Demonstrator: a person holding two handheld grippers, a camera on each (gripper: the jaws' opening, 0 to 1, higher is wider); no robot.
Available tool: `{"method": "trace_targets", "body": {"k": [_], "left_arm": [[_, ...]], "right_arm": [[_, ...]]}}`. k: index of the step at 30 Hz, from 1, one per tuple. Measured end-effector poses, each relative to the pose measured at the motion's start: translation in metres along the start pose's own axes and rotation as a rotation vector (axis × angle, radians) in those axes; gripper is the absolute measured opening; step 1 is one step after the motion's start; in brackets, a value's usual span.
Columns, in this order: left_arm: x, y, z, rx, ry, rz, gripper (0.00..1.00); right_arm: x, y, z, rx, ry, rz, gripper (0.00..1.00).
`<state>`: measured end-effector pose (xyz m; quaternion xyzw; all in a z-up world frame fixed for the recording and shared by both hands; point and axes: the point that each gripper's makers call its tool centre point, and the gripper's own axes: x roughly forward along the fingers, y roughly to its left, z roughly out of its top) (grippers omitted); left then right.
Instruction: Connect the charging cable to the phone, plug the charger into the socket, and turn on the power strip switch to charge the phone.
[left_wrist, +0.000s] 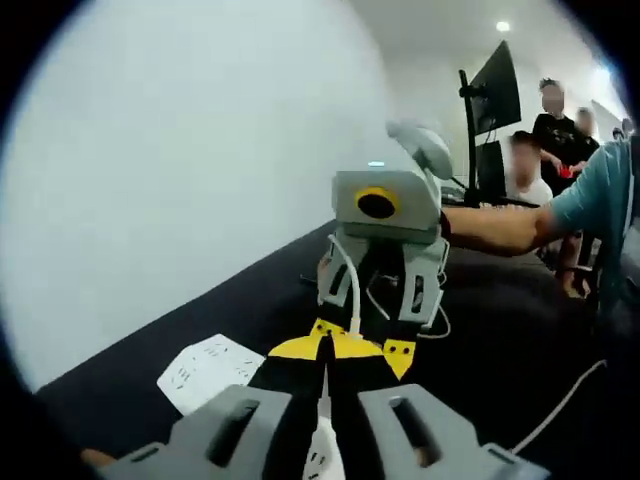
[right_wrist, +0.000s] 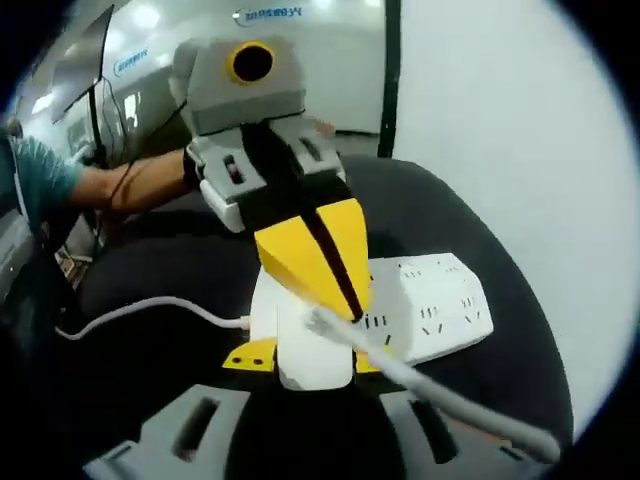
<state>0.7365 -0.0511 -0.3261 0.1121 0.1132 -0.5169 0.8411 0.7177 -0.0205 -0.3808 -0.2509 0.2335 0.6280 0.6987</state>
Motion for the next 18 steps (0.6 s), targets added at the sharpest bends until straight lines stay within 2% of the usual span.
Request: {"method": "trace_targets", "body": {"k": [3,4,5,7,12,13,15,16,17,18], "left_arm": [[-0.003,-0.003,0.0,0.016,0.01,0.008,0.0],[-0.004,-0.007,0.0,0.051,0.013,0.012,0.0],[-0.004,0.003,0.0,0.039,0.011,0.012,0.0],[-0.004,0.005,0.0,0.018,0.008,0.015,0.0],[-0.006,0.001,0.002,0.01,-0.02,0.005,0.0],[-0.005,-0.001,0.004,0.017,-0.017,0.007,0.0],[-0.005,0.015,0.002,0.077,-0.013,0.032,0.0],[-0.007,0.015,0.001,0.08,-0.008,0.032,0.0],[-0.01,0.021,0.0,0.067,-0.007,0.034,0.0],[-0.011,0.021,-0.001,0.067,-0.005,0.035,0.0]], "right_arm": [[0.002,-0.004,0.004,-0.008,0.007,-0.005,0.23],[0.002,-0.004,0.004,-0.005,0.006,-0.004,0.23],[0.002,-0.004,0.004,-0.005,-0.002,-0.002,0.23],[0.003,-0.003,0.004,-0.006,-0.009,0.002,0.23],[0.003,0.0,0.003,-0.045,-0.041,0.009,0.25],[0.003,-0.003,0.003,-0.041,-0.055,0.005,0.28],[0.003,-0.002,0.008,0.025,-0.117,0.025,0.35],[0.002,-0.004,0.009,0.056,-0.139,0.03,0.36],[0.001,-0.005,0.012,0.094,-0.176,0.03,0.35],[-0.001,-0.005,0.016,0.081,-0.213,0.028,0.31]]}}
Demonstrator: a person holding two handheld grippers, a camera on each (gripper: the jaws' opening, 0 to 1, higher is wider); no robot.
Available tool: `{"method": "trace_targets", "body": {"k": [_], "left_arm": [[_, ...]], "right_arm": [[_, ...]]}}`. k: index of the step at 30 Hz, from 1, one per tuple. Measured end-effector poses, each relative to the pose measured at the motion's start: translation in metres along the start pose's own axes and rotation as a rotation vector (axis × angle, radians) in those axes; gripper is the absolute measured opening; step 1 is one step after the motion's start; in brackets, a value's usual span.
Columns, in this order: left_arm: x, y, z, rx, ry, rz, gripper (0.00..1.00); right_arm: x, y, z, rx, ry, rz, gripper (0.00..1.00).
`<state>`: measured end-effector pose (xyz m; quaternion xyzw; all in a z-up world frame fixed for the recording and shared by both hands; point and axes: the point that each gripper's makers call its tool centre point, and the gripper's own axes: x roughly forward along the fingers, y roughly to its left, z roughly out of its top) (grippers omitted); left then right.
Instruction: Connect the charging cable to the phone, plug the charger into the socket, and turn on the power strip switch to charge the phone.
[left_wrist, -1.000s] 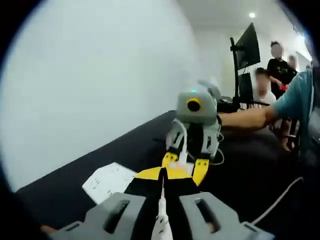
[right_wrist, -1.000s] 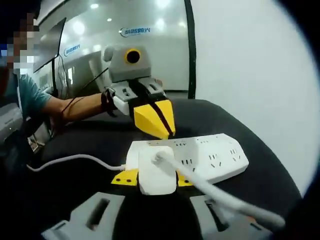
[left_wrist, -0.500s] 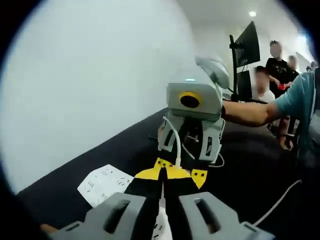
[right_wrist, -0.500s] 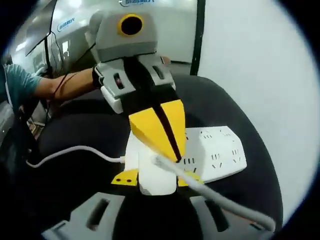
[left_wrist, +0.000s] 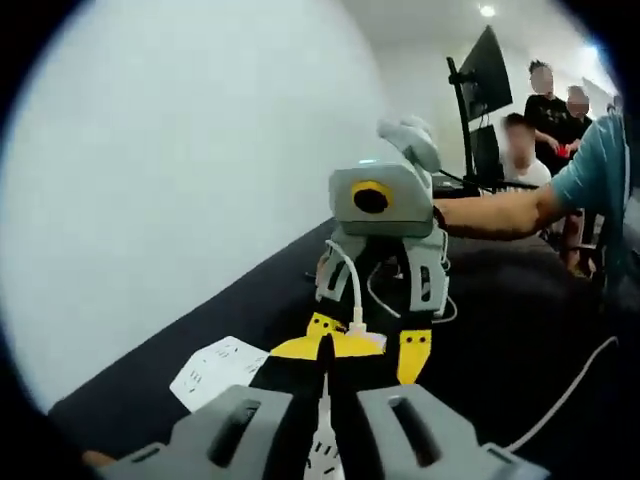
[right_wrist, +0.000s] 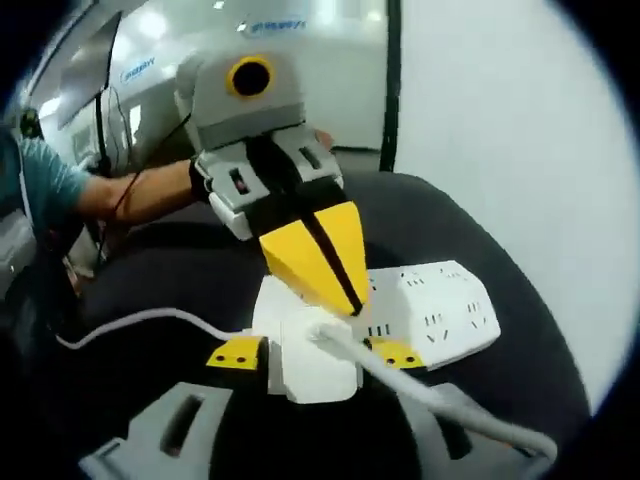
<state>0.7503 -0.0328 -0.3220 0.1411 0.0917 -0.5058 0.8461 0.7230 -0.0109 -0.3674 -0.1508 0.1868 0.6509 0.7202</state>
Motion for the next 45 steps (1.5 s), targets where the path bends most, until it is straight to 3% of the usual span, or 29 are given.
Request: {"method": "trace_targets", "body": {"k": [1,2,5,8,10,14,18,20,21,22,23,24,26,29,32,35,36,37,38,40,42,45], "left_arm": [[-0.001,0.003,0.0,0.007,0.011,0.002,0.0],[-0.002,0.004,-0.001,0.047,0.047,0.007,0.0],[0.003,-0.008,0.0,0.081,0.077,0.008,0.0],[0.003,-0.004,-0.001,0.092,0.082,0.009,0.0],[0.003,-0.002,-0.001,0.075,0.075,0.007,0.0],[0.005,-0.007,0.001,0.066,0.068,0.01,0.0],[0.006,-0.015,0.002,0.079,0.082,0.02,0.0],[0.005,-0.015,0.002,0.076,0.085,0.02,0.0],[0.006,-0.015,0.002,0.078,0.086,0.021,0.0],[0.006,-0.015,0.002,0.075,0.088,0.023,0.0],[0.006,-0.014,0.002,0.073,0.089,0.024,0.0],[0.006,-0.013,0.002,0.072,0.089,0.031,0.0],[0.002,-0.007,0.0,0.069,0.092,0.089,0.0],[-0.008,0.008,0.005,0.046,0.03,0.155,0.0],[-0.027,0.013,0.02,-0.063,-0.118,0.18,0.02],[-0.05,0.014,0.025,-0.166,-0.232,0.202,0.27],[-0.056,0.015,0.024,-0.198,-0.258,0.207,0.3],[-0.066,0.019,0.017,-0.237,-0.289,0.229,0.29],[-0.071,0.023,0.012,-0.259,-0.302,0.249,0.28],[-0.078,0.032,-0.004,-0.317,-0.342,0.284,0.29],[-0.074,0.038,-0.024,-0.357,-0.31,0.29,0.29],[-0.071,0.033,-0.031,-0.36,-0.331,0.291,0.28]], "right_arm": [[0.0,-0.003,0.002,-0.031,-0.02,-0.024,0.25],[0.001,0.001,0.001,-0.119,-0.016,-0.013,0.24],[0.002,-0.002,0.002,-0.075,0.006,-0.025,0.25],[0.0,-0.008,0.001,-0.13,0.025,-0.051,0.29],[-0.006,-0.01,-0.006,-0.163,0.08,-0.082,0.32],[-0.024,-0.005,0.004,-0.121,-0.043,-0.091,0.27],[-0.051,-0.005,0.014,-0.099,-0.236,-0.156,0.2],[-0.062,-0.003,0.02,-0.054,-0.35,-0.171,0.07],[-0.066,-0.007,0.021,-0.051,-0.372,-0.199,0.01],[-0.073,-0.019,0.027,0.016,-0.462,-0.249,0.01],[-0.074,-0.018,0.027,0.042,-0.487,-0.233,0.01],[-0.074,-0.022,0.026,0.133,-0.525,-0.249,0.01],[-0.073,-0.021,0.029,0.17,-0.588,-0.245,0.01],[-0.063,-0.018,0.028,0.116,-0.564,-0.279,0.01],[-0.059,-0.028,0.026,0.111,-0.535,-0.278,0.0],[-0.06,-0.017,0.021,0.134,-0.53,-0.239,0.0],[-0.059,-0.016,0.021,0.132,-0.521,-0.234,0.0],[-0.051,-0.014,0.014,0.102,-0.45,-0.237,0.0],[-0.048,-0.01,0.026,0.056,-0.492,-0.23,0.0],[-0.046,-0.007,0.027,-0.027,-0.443,-0.257,0.0],[-0.041,-0.001,0.028,-0.027,-0.402,-0.25,0.0],[-0.039,-0.004,0.027,0.007,-0.331,-0.208,0.0]]}}
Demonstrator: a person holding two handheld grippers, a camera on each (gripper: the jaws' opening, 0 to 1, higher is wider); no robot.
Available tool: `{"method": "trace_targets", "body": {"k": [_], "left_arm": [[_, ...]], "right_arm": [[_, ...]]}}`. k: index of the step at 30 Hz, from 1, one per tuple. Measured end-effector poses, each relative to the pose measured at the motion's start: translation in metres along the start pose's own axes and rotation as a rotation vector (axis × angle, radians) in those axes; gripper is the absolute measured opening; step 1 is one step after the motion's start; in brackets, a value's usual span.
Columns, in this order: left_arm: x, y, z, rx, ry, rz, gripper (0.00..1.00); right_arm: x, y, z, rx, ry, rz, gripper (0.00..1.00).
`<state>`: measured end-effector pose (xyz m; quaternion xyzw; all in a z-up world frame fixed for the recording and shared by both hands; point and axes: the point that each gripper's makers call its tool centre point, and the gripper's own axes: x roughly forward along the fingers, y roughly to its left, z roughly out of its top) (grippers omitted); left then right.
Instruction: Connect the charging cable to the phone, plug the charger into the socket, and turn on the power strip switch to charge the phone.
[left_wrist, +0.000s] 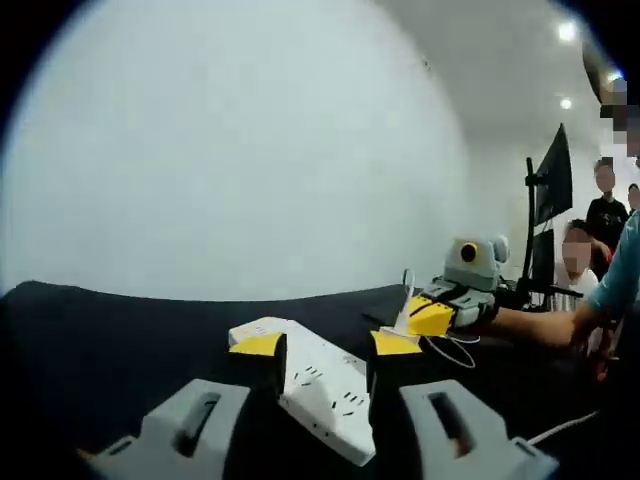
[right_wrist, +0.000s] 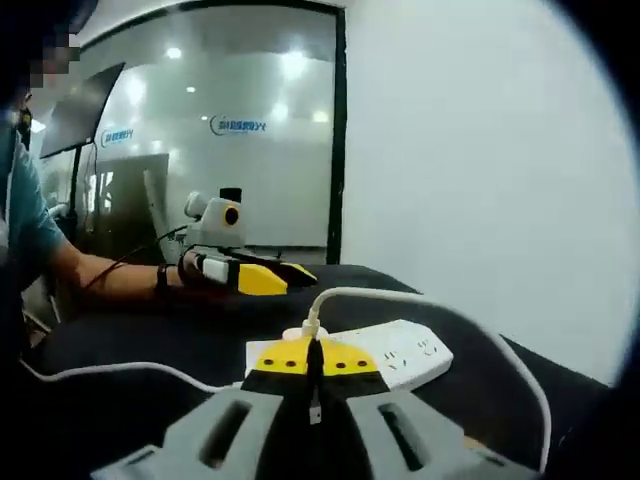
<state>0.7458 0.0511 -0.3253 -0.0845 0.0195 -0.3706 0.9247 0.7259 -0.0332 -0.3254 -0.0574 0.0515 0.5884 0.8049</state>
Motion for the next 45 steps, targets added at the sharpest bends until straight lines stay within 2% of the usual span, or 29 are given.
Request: {"method": "trace_targets", "body": {"k": [2,4,6,9,10,12,14,15,16,17,18,20,22,23,24,25,29,35,40,41,42,43,45], "left_arm": [[0.002,-0.001,0.002,-0.009,-0.014,-0.009,0.27],[0.004,-0.001,0.001,0.001,-0.008,-0.008,0.27],[0.006,-0.001,-0.002,0.004,-0.003,-0.013,0.27],[0.011,0.001,-0.005,-0.003,0.004,-0.017,0.27],[0.012,0.002,-0.006,-0.004,0.007,-0.013,0.26],[0.009,0.002,-0.009,-0.013,0.003,-0.015,0.26],[0.01,0.0,-0.012,-0.01,0.007,-0.014,0.26],[0.01,0.0,-0.013,-0.009,0.01,-0.014,0.26],[0.011,0.001,-0.014,-0.007,0.015,-0.012,0.25],[0.011,0.001,-0.015,-0.009,0.016,-0.012,0.25],[0.012,0.0,-0.015,-0.015,0.019,-0.016,0.25],[0.012,0.0,-0.016,-0.01,0.028,-0.017,0.25],[0.012,-0.001,-0.016,-0.014,0.026,-0.018,0.24],[0.012,0.0,-0.016,-0.015,0.025,-0.019,0.24],[0.012,0.001,-0.016,-0.015,0.022,-0.017,0.24],[0.012,0.002,-0.015,-0.019,0.017,-0.018,0.24],[0.014,0.005,-0.014,-0.016,0.017,-0.021,0.23],[0.015,0.002,-0.017,-0.011,0.026,-0.026,0.21],[0.015,0.001,-0.017,-0.014,0.03,-0.03,0.19],[0.015,0.0,-0.017,-0.013,0.031,-0.032,0.19],[0.015,0.0,-0.018,-0.013,0.033,-0.032,0.19],[0.015,-0.001,-0.019,-0.011,0.037,-0.032,0.19],[0.016,-0.001,-0.02,-0.009,0.043,-0.035,0.19]], "right_arm": [[-0.002,-0.004,-0.002,0.006,0.055,-0.001,0.0],[-0.001,-0.005,0.0,0.009,0.069,0.0,0.0],[-0.003,0.005,0.002,-0.088,0.036,-0.019,0.0],[0.001,0.006,0.001,-0.069,0.055,-0.004,0.0],[0.002,0.005,-0.002,-0.026,0.085,0.007,0.0],[0.003,-0.003,-0.001,-0.001,0.112,0.019,0.0],[0.006,-0.015,0.0,-0.057,0.128,0.017,0.0],[0.007,0.0,-0.001,-0.066,0.129,0.011,0.0],[0.008,-0.001,-0.002,-0.063,0.133,0.007,0.0],[0.009,-0.009,-0.003,-0.114,0.141,-0.031,0.0],[0.012,-0.007,-0.002,-0.113,0.132,-0.015,0.0],[0.017,-0.003,0.005,-0.031,0.091,0.001,0.0],[0.018,-0.01,0.005,-0.085,0.083,-0.015,0.0],[0.017,-0.014,0.005,-0.04,0.075,-0.012,0.0],[0.017,-0.015,0.005,-0.044,0.061,-0.021,0.0],[0.018,-0.014,0.007,-0.094,0.038,-0.023,0.0],[0.014,-0.005,0.003,-0.098,0.021,-0.054,0.0],[0.006,-0.002,0.0,-0.101,-0.072,-0.094,0.0],[0.008,0.0,-0.001,-0.114,-0.07,-0.103,0.0],[0.01,-0.004,-0.008,-0.111,-0.039,-0.111,0.0],[0.014,0.002,-0.001,-0.066,-0.08,-0.087,0.0],[0.016,0.0,-0.002,-0.095,-0.049,-0.103,0.0],[0.018,0.002,-0.003,-0.107,-0.045,-0.107,0.0]]}}
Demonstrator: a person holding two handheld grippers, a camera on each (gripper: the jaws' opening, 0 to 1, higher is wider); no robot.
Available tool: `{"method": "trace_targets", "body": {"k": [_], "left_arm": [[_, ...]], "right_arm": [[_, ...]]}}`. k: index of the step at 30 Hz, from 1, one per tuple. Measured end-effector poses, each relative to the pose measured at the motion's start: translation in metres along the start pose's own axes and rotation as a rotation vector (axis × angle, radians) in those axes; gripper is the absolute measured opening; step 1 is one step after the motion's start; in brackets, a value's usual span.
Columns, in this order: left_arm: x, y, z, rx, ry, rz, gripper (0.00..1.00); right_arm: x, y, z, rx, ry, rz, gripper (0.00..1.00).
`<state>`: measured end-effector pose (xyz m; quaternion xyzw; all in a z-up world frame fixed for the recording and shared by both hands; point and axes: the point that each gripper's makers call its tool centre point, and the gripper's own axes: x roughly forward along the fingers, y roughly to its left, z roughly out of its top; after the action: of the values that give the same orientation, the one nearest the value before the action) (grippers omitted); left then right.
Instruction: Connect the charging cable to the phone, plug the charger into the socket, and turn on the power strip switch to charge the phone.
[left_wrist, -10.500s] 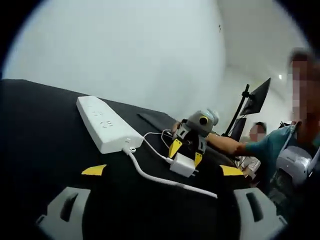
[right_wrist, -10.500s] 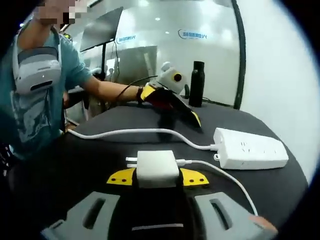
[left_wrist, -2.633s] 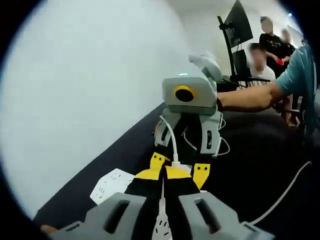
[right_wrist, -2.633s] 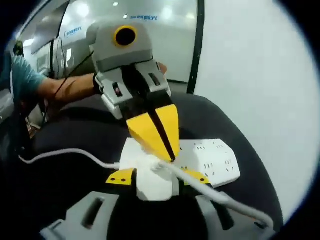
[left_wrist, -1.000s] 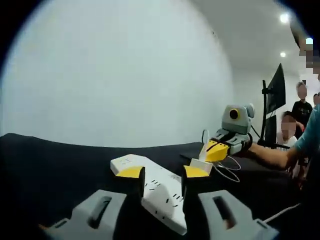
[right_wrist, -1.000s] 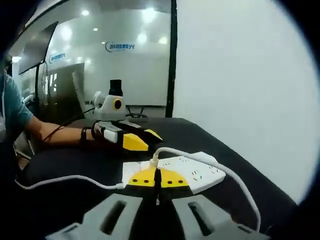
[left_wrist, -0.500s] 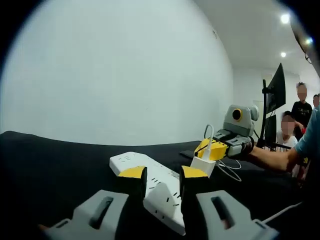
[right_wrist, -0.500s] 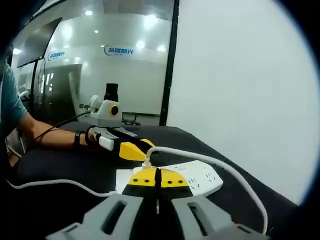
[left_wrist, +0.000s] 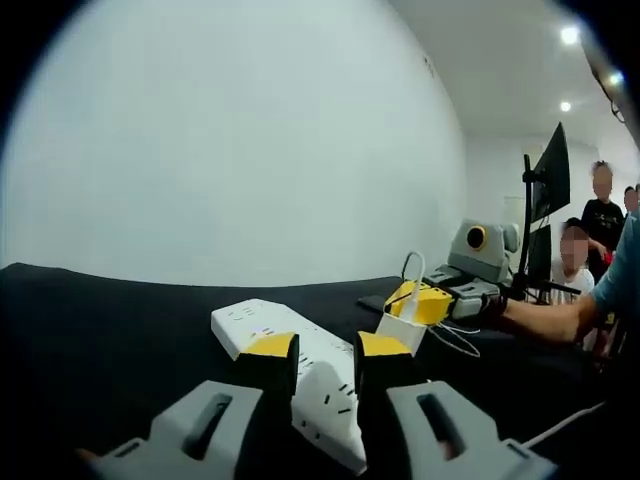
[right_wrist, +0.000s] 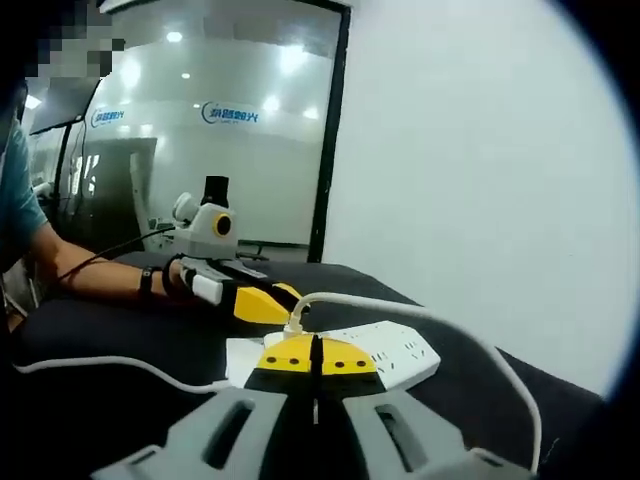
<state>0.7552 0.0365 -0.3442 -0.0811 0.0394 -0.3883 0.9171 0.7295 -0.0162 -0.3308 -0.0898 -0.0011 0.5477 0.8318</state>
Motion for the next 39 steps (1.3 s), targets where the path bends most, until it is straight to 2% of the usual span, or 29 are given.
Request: {"method": "trace_targets", "body": {"k": [2,4,5,7,10,13,15,18,20,21,23,25,28,29,31,33,34,36,37,39], "left_arm": [[0.0,0.0,0.0,-0.001,-0.001,-0.002,0.19],[-0.002,0.001,0.001,-0.007,-0.014,-0.008,0.2],[-0.004,0.001,0.002,-0.008,-0.023,-0.01,0.2],[-0.008,-0.004,0.007,-0.006,-0.059,-0.032,0.26],[-0.01,-0.004,0.011,-0.012,-0.071,-0.029,0.3],[-0.012,-0.002,0.014,-0.021,-0.087,-0.023,0.36],[-0.012,-0.001,0.014,-0.025,-0.093,-0.018,0.36],[-0.013,0.001,0.013,-0.031,-0.092,-0.006,0.39],[-0.01,0.002,0.011,-0.021,-0.079,0.005,0.42],[-0.006,0.008,0.009,-0.001,-0.072,0.034,0.43],[-0.004,0.015,0.005,0.025,-0.05,0.076,0.45],[0.0,0.018,-0.002,0.038,-0.021,0.102,0.45],[0.002,0.023,-0.002,0.021,-0.016,0.118,0.48],[0.002,0.024,-0.002,0.017,-0.018,0.12,0.48],[0.001,0.025,-0.003,0.007,-0.015,0.13,0.48],[0.0,0.026,-0.003,0.011,-0.015,0.134,0.47],[0.0,0.027,-0.003,0.011,-0.014,0.134,0.46],[0.001,0.028,-0.004,0.016,-0.009,0.132,0.46],[0.002,0.027,-0.004,0.02,-0.006,0.13,0.46],[0.001,0.025,-0.004,0.024,-0.005,0.123,0.44]], "right_arm": [[-0.001,-0.001,0.001,-0.005,0.001,-0.001,0.0],[-0.002,-0.002,0.003,-0.056,0.004,-0.003,0.0],[-0.001,-0.003,0.005,-0.088,-0.019,0.006,0.0],[-0.002,-0.007,0.005,-0.036,-0.035,-0.013,0.0],[-0.011,-0.002,0.005,-0.041,-0.038,-0.02,0.04],[-0.024,-0.009,0.009,-0.032,-0.031,-0.043,0.08],[-0.036,-0.013,0.023,0.006,-0.097,-0.076,0.18],[-0.054,-0.005,0.028,0.024,-0.1,-0.109,0.25],[-0.061,0.01,0.029,-0.02,-0.093,-0.131,0.27],[-0.062,0.021,0.032,-0.056,-0.101,-0.12,0.27],[-0.058,0.042,0.03,-0.049,-0.109,-0.113,0.24],[-0.043,0.062,0.018,-0.025,-0.069,-0.082,0.24],[-0.021,0.071,-0.004,-0.068,-0.011,-0.077,0.24],[-0.013,0.074,-0.013,-0.051,0.028,-0.056,0.24],[-0.004,0.077,-0.014,-0.047,0.02,-0.035,0.24],[0.0,0.075,-0.013,-0.09,0.014,-0.022,0.22],[0.001,0.074,-0.017,-0.132,0.042,-0.019,0.19],[0.004,0.075,-0.017,-0.2,0.044,-0.003,0.18],[0.002,0.077,-0.016,-0.201,0.039,0.0,0.17],[-0.001,0.08,-0.013,-0.213,0.046,0.01,0.1]]}}
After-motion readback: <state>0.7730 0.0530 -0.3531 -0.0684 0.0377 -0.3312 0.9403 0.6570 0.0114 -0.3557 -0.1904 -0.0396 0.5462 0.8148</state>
